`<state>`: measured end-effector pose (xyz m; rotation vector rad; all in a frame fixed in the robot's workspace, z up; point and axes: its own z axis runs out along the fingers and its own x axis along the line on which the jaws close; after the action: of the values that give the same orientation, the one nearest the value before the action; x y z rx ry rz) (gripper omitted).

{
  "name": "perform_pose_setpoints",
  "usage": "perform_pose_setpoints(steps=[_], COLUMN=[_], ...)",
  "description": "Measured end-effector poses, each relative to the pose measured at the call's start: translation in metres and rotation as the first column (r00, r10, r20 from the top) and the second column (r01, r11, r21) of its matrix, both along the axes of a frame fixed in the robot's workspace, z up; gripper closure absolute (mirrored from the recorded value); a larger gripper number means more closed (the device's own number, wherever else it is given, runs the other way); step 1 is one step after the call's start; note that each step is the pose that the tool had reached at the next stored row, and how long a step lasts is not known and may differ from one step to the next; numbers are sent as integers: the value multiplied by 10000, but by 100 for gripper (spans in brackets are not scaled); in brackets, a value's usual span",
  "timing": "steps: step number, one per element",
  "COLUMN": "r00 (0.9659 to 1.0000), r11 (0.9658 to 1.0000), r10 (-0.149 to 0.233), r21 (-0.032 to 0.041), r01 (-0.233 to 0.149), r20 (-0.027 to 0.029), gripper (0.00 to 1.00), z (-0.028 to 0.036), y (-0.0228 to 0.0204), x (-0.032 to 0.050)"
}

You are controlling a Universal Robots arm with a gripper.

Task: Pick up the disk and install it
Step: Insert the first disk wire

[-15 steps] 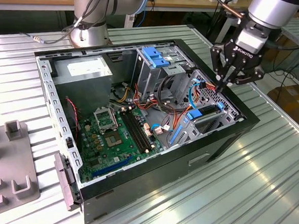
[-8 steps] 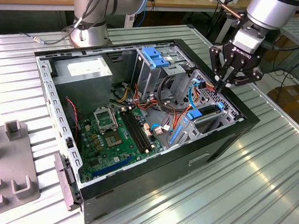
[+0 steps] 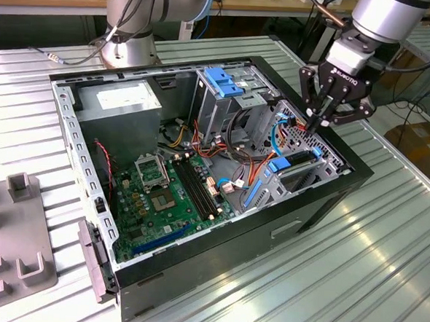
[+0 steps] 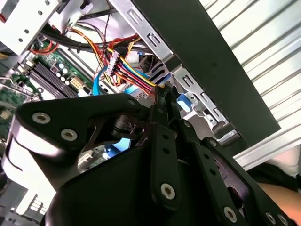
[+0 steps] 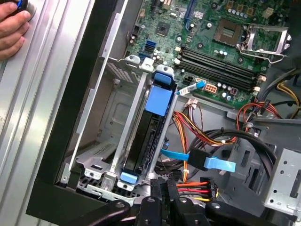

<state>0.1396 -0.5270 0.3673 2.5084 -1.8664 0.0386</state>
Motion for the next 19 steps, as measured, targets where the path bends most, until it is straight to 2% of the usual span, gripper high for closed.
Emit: perform_pose_setpoints(steps=[2,3,6,8,10,14,15,16,18,19], r00=[9993,9979,9942,9904,9873,9859,9847,9805,9675,9625], r11=[9993,9979,9942,9904,9873,9859,9847,9805,9675,9625], r10=[-370,-641,-1079,-1384,-1587,-1671,-1745,-1963,-2528,-2713], r21=[0,1,1,1,4,1,3,0,1,2], r01=[370,641,1079,1384,1587,1671,1745,1963,2528,2713], r20=[0,0,0,0,0,0,0,0,1,0], gripper=[84,84,84,84,84,84,84,84,84,84], z=[-2,-4,-7,-10,-15,-20,-24,-29,-45,-54], y=[0,0,0,0,0,0,0,0,0,0], x=[0,0,0,0,-8,-91,-97,-98,-99,-98])
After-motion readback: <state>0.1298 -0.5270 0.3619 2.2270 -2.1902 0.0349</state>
